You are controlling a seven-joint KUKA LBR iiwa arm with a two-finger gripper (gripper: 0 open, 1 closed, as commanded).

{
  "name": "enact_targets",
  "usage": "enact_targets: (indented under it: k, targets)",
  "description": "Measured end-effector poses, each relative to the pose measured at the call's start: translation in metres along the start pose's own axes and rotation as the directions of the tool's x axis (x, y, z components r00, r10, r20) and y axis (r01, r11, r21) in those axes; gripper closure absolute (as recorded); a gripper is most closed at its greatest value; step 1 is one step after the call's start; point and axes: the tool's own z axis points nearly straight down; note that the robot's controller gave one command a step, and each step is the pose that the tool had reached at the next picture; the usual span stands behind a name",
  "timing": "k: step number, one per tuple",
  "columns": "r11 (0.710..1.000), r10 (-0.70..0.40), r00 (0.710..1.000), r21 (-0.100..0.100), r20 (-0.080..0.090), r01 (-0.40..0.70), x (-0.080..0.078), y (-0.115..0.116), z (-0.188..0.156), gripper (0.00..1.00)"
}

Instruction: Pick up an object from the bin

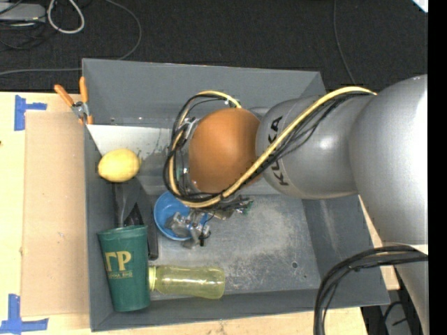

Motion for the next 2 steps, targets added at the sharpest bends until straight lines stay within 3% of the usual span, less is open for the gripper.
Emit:
enact_targets:
  k: [1, 2]
  targets:
    - [1.000, 0.002, 1.000, -0.009, -0.006, -0.002, 0.002, 0.003, -0.023, 1.00]
    - [1.000, 0.001, 1.000, -0.002, 0.002, -0.001, -0.001, 0.002, -0.059, 1.00]
